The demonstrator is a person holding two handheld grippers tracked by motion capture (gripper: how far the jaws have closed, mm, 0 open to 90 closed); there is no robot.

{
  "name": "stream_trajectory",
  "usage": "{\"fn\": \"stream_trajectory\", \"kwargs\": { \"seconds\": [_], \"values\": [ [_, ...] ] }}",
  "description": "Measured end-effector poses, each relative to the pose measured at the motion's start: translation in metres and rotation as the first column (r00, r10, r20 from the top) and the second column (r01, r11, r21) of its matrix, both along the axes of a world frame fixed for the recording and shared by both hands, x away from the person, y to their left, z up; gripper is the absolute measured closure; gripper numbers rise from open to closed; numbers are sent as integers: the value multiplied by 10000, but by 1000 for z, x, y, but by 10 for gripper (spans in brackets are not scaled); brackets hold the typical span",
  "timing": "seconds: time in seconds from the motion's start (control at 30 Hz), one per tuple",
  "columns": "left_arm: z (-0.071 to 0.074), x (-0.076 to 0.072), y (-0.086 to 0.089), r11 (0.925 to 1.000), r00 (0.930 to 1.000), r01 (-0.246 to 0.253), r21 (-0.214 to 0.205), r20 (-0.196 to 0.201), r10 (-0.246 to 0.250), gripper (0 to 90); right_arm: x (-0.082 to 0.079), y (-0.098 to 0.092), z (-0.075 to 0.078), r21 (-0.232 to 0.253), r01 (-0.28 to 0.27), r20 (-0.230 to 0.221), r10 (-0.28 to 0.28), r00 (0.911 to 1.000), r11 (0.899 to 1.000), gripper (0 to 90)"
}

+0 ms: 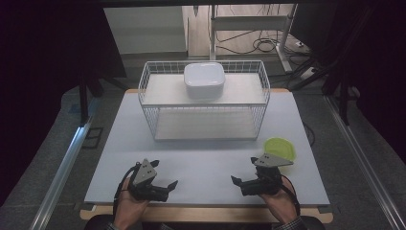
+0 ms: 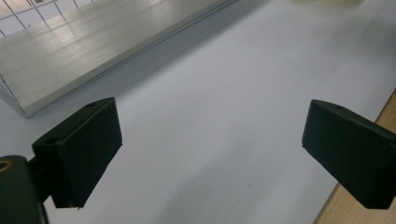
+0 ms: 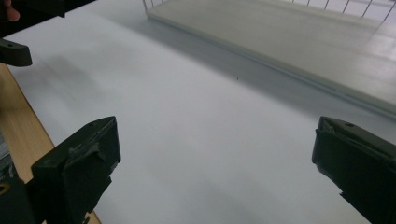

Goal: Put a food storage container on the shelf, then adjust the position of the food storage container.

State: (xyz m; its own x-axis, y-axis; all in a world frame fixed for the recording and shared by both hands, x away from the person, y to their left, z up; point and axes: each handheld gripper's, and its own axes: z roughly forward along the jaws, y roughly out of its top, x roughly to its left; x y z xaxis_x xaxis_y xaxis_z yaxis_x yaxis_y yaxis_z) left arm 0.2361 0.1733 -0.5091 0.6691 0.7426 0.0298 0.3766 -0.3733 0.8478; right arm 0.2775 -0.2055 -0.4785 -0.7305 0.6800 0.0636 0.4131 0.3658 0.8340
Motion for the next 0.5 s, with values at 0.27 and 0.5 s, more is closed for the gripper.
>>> {"fn": "stream_trajectory", "kwargs": {
  "seconds": [0.27,0.5],
  "values": [
    [-6,0,-2,9998,9999,29,221,114,-31,43,-2,7,-17,-559,-356,-702,316,9970,9978,16],
    [-5,0,1,10000,9998,-88,-43,174,89,43,1,3,-15,-665,31,-642,-74,9979,9978,16]
  ]
}}
